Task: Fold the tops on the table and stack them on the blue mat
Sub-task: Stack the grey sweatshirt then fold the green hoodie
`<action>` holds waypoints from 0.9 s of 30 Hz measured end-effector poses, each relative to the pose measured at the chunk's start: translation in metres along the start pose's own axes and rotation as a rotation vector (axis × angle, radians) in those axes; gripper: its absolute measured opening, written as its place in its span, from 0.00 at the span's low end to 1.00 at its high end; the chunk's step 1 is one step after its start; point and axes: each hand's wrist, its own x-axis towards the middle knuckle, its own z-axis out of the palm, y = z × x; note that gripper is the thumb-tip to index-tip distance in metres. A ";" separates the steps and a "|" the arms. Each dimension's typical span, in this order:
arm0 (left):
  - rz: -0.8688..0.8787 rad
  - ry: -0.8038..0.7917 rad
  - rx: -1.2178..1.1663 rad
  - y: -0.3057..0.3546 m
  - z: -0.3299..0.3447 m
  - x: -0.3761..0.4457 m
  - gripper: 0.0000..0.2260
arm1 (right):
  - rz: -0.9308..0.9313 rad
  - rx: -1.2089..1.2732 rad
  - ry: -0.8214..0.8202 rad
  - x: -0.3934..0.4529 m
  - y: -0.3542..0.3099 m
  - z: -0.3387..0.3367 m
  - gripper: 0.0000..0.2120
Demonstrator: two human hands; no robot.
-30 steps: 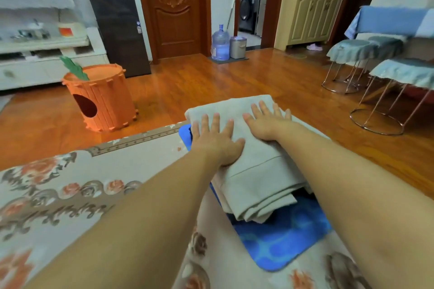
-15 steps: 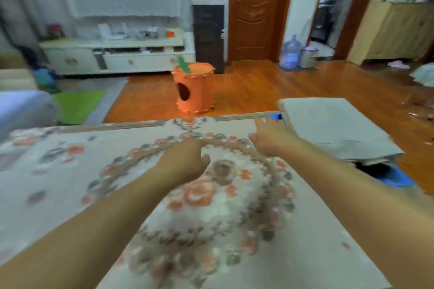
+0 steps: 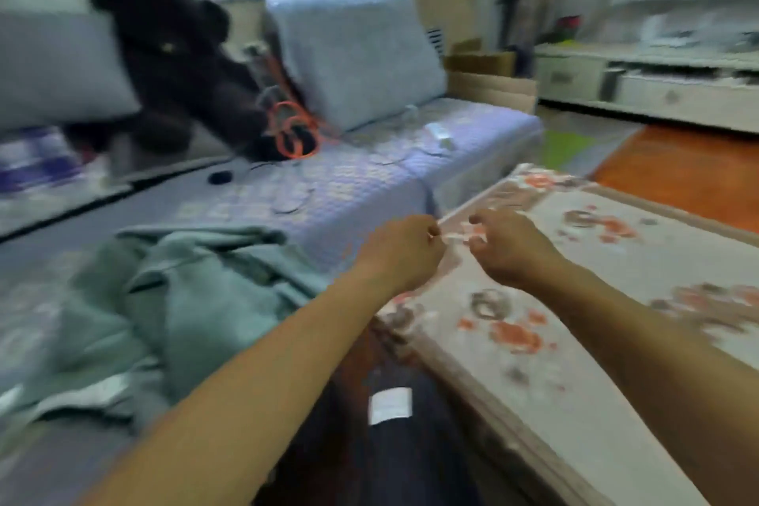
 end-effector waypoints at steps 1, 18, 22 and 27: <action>-0.057 0.015 -0.011 -0.028 -0.007 -0.008 0.06 | -0.041 -0.004 -0.033 0.012 -0.027 0.016 0.21; -1.049 0.185 -0.212 -0.362 -0.056 -0.080 0.39 | -0.463 -0.159 -0.408 0.075 -0.253 0.141 0.26; -0.824 0.430 -0.297 -0.333 -0.070 -0.069 0.18 | -0.383 -0.114 -0.462 0.065 -0.234 0.132 0.29; -0.281 0.407 -0.599 -0.219 -0.135 -0.040 0.05 | -0.309 0.531 -0.321 0.064 -0.251 0.082 0.58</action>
